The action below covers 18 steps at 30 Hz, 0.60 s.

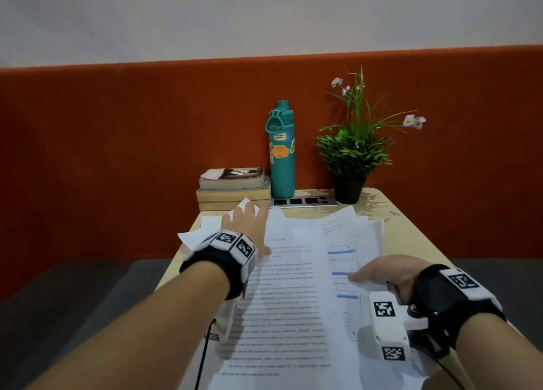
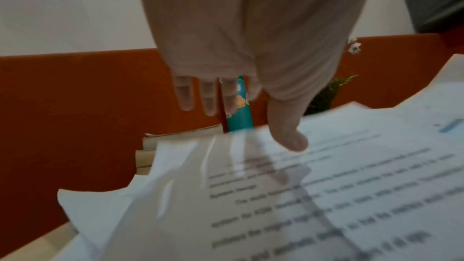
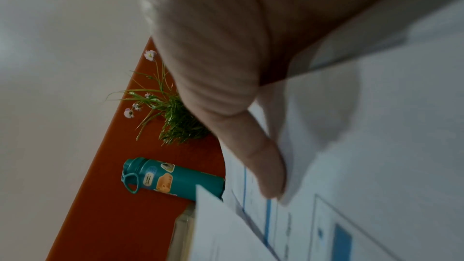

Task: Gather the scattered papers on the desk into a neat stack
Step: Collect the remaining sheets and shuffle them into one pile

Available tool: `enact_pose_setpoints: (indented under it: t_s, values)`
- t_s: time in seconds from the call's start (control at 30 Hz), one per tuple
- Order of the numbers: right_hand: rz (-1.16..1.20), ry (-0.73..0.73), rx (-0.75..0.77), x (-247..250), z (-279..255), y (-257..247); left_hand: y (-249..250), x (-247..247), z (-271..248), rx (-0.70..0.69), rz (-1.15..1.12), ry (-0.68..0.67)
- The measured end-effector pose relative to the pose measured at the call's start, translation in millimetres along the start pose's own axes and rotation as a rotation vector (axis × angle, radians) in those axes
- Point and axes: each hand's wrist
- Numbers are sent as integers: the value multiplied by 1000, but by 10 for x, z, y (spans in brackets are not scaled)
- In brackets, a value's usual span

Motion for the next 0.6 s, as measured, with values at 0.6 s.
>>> enact_pose_setpoints:
  t_s: [0.6]
  values:
    - [-234,-136,203,-186,-247,-319,-771,-297,-298,398,-1019,-344]
Point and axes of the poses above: each hand's wrist, its own z-axis towards the middle knuckle, its own x-axis out of the back of the hand, y = z × x, and after that the axes turned 4 degrees about -z, right-handed
